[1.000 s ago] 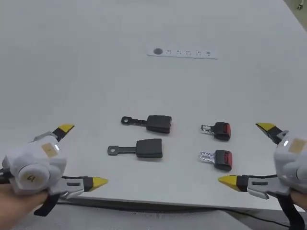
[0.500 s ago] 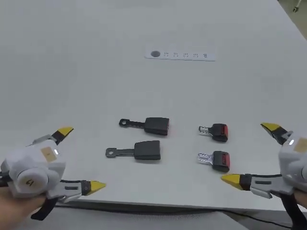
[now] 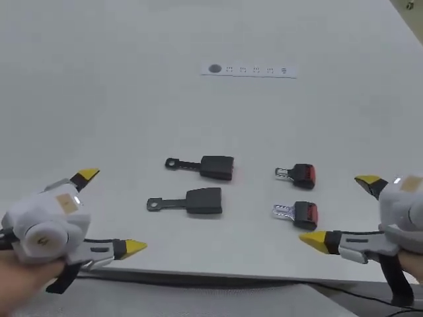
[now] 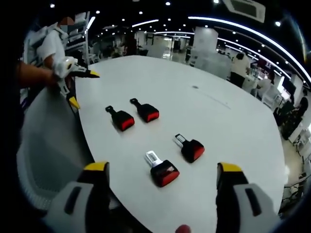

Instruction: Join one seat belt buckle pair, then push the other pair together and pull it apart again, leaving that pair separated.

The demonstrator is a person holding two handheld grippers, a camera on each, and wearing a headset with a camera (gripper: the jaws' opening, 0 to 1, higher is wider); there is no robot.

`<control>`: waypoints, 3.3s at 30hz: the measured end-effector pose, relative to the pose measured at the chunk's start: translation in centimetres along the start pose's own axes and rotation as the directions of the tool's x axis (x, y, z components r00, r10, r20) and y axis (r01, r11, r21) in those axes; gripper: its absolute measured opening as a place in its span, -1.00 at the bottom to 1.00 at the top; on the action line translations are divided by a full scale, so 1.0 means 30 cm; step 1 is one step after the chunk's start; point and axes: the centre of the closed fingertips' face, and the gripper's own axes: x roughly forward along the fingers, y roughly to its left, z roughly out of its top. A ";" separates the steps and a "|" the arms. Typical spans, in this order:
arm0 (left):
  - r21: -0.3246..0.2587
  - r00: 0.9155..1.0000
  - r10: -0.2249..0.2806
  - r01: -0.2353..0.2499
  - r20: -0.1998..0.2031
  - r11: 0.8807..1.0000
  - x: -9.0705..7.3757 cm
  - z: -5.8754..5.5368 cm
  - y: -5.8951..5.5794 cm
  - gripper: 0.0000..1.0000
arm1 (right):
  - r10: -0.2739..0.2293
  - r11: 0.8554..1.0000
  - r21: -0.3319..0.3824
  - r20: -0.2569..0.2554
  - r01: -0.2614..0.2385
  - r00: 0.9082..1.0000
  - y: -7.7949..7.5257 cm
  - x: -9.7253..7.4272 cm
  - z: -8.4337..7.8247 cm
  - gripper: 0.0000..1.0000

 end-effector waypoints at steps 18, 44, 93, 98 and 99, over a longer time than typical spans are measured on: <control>-0.035 1.000 0.018 -0.017 0.006 0.999 0.004 -0.014 0.025 1.00 | -0.001 1.000 0.014 0.017 0.001 1.000 0.013 -0.027 0.017 0.99; 0.009 0.993 -0.096 0.097 -0.064 0.995 0.011 -0.015 -0.020 0.59 | 0.025 0.989 -0.148 -0.019 -0.027 1.000 -0.023 -0.047 -0.011 0.71; 0.181 0.832 -0.487 0.540 -0.267 0.822 0.439 0.078 -0.225 -0.15 | 0.310 0.837 -0.356 -0.317 -0.415 0.896 -0.002 0.236 -0.199 -0.16; 0.239 0.825 -0.482 0.552 -0.297 0.798 0.457 0.074 -0.225 -0.24 | 0.336 0.822 -0.355 -0.329 -0.446 0.882 0.001 0.246 -0.192 -0.31; 0.253 0.825 -0.477 0.553 -0.304 0.794 0.458 0.073 -0.223 -0.27 | 0.337 0.816 -0.363 -0.335 -0.451 0.880 0.001 0.247 -0.193 -0.31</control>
